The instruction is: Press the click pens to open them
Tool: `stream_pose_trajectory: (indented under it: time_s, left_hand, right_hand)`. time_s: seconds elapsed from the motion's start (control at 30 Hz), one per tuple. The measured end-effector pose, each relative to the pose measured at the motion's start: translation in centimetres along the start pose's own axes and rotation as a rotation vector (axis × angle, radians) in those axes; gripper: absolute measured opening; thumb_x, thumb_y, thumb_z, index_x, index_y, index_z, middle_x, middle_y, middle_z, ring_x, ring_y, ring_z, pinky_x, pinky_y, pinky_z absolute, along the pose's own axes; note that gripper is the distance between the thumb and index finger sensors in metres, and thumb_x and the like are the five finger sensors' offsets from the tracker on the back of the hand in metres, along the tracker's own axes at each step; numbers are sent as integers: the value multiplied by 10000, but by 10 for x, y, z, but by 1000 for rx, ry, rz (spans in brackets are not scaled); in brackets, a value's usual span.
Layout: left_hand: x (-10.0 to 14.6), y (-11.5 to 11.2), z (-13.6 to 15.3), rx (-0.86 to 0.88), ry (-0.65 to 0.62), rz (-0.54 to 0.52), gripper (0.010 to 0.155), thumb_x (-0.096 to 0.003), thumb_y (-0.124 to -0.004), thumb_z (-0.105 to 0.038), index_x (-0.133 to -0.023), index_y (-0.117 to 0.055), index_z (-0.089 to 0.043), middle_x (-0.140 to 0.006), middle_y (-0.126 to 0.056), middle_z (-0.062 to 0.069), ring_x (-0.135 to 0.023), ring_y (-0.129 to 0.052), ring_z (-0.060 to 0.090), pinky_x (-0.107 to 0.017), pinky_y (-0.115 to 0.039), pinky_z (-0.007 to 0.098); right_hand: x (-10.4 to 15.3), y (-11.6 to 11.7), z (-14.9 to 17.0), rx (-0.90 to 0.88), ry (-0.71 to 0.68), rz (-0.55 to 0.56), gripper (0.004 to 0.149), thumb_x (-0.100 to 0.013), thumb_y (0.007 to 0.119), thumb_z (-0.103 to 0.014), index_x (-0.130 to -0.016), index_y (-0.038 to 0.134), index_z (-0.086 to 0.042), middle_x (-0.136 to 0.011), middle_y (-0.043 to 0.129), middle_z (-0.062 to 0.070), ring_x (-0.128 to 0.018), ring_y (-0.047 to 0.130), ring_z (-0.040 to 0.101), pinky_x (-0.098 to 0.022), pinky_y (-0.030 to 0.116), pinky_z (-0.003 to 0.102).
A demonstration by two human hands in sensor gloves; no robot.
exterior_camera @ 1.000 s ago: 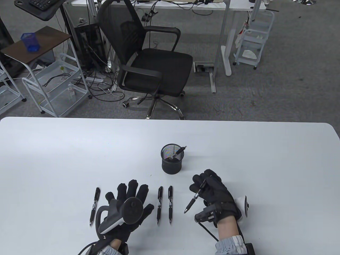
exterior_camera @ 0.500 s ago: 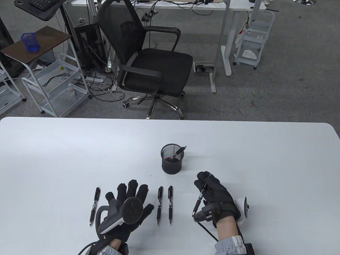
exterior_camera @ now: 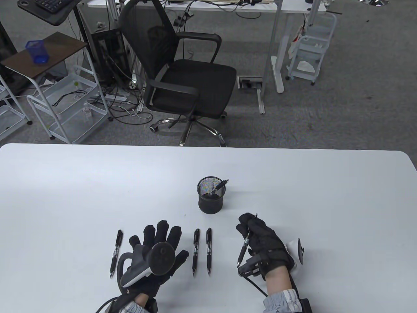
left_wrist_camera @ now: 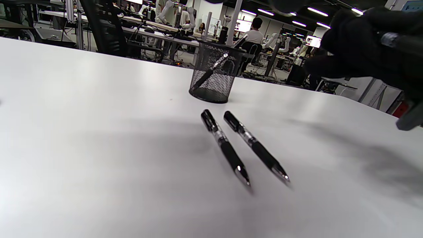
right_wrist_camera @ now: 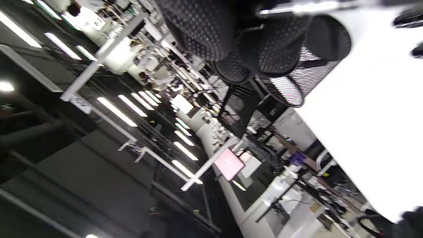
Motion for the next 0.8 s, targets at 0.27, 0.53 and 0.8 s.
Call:
stream_pose_trajectory:
  time_s: [0.27, 0.53, 0.8]
  left_hand:
    - [0, 1, 0, -1, 0, -2, 699, -712, -511, -575, -1277, -295, -225, -1313, -159, 244, -1135, -239, 641, -672, -184, 848]
    - [1, 1, 0, 4, -1, -5, 704, -711, -513, -576, -1277, -295, -218, -1312, -160, 246, -1134, -238, 642, -672, -187, 848]
    - [1, 2, 0, 3, -2, -5, 698, -712, -510, -575, -1277, -296, -224, -1314, -159, 244, -1136, -237, 640, -671, -184, 849]
  right_hand:
    - [1, 3, 0, -43, -6, -40, 440, -635, 750, -153, -1048, 675, -22, -1143, 287, 454, -928, 753, 481, -669, 691, 633]
    - [3, 17, 1, -24, -20, -108, 472, -606, 778, -95, -1020, 692, 116, -1114, 341, 474, -902, 829, 278, -700, 732, 520]
    - [6, 32, -2, -48, -62, -243, 487, -678, 610, -171, -1108, 467, 8, -1036, 568, 314, -746, 833, 199, -660, 724, 521]
Point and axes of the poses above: the tracker on the back of each hand, its own z axis roughly to the little-finger side, its own x axis roughly from the fingertips to the wrist, y = z × x, the point moved 3 cm from there along -x, roughly from the wrist to the fingertips
